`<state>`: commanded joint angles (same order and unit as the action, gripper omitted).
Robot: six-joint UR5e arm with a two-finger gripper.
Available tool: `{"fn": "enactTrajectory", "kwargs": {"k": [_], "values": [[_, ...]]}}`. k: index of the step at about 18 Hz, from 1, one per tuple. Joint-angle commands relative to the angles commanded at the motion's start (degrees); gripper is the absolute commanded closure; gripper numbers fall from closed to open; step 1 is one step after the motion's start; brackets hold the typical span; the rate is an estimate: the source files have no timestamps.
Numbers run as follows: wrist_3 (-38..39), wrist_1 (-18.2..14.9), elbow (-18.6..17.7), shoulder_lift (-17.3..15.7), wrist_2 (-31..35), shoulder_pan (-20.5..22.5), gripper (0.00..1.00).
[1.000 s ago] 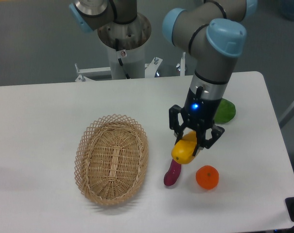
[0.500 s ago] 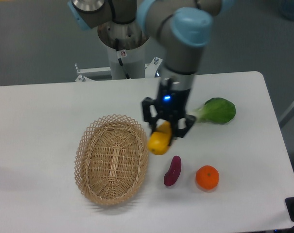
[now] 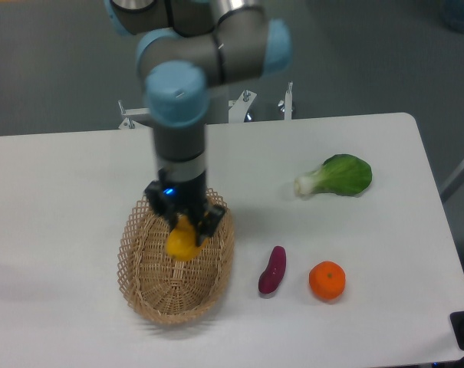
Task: Place the mango in the basket
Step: 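Carry the mango over the wicker basket and lower it inside, then open the gripper to release the mango into the basket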
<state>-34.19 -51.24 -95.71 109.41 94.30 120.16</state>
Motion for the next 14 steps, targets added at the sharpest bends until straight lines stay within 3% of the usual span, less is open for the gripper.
{"fn": "enactTrajectory", "kwargs": {"k": [5, 14], "values": [[-0.44, 2.02, -2.81, 2.12, 1.41, -0.97, 0.56], [-0.88, 2.29, -3.08, 5.98, 2.47, -2.56, 0.53]]}}
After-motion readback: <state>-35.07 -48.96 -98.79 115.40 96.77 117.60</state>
